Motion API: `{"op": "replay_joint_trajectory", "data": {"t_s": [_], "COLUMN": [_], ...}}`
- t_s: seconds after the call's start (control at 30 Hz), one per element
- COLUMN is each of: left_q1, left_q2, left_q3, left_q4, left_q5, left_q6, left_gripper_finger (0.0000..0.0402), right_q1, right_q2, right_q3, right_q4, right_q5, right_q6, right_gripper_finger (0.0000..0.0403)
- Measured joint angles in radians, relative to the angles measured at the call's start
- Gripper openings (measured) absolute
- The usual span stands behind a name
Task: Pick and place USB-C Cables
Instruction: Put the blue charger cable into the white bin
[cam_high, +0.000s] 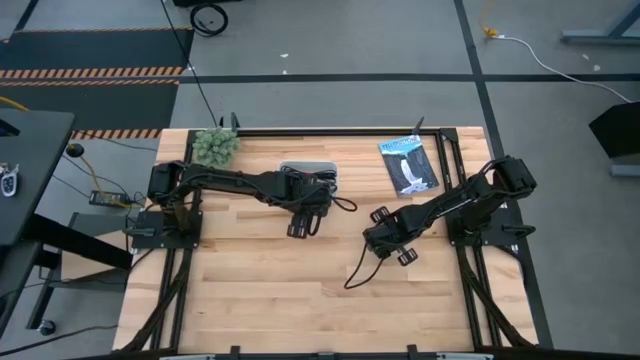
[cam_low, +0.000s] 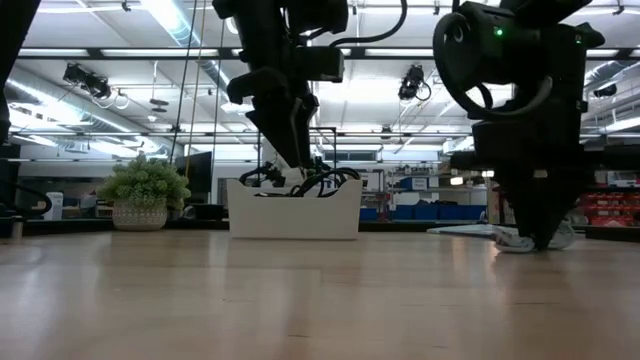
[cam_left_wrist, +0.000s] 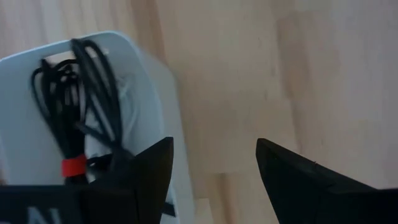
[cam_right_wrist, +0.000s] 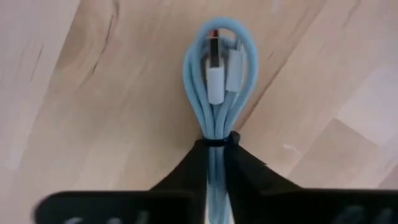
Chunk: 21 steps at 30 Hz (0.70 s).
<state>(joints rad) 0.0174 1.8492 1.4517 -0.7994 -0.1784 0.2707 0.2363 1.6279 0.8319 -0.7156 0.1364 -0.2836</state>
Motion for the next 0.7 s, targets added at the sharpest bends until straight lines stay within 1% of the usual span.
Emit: {"op": "replay_joint_trajectory", "data": {"t_s": [0.07, 0.1, 0.2, 0.27, 0.37, 0.53, 0.7], "left_q1": [0.0, 0.0, 0.0, 0.0, 0.0, -0.001, -0.009], "left_q2": [0.0, 0.0, 0.0, 0.0, 0.0, 0.0, 0.0], "left_q3": [0.0, 0.0, 0.0, 0.0, 0.0, 0.0, 0.0], "left_q4": [-0.001, -0.001, -0.001, 0.0, 0.003, 0.023, 0.067], "left_q5": [0.024, 0.034, 0.066, 0.08, 0.104, 0.113, 0.113], "left_q6": [0.0, 0.0, 0.001, 0.002, 0.002, 0.001, -0.049], "left_gripper_finger": [0.0238, 0.0238, 0.0238, 0.0238, 0.0238, 0.0238, 0.0246], "right_q1": [0.0, 0.0, 0.0, 0.0, 0.0, 0.0, 0.0], "right_q2": [0.0, -0.001, -0.003, -0.003, -0.004, -0.005, -0.018], "right_q3": [0.0, 0.0, 0.006, 0.029, 0.072, 0.135, 0.17], "right_q4": [0.001, 0.002, -0.001, -0.001, 0.004, 0.095, 0.233], "right_q5": [0.0, -0.001, -0.004, 0.001, 0.034, 0.112, 0.133], "right_q6": [0.048, 0.069, 0.164, 0.23, 0.301, 0.313, 0.27], "right_gripper_finger": [0.0025, 0.0021, 0.0021, 0.003, 0.004, 0.0034, 0.003]}}
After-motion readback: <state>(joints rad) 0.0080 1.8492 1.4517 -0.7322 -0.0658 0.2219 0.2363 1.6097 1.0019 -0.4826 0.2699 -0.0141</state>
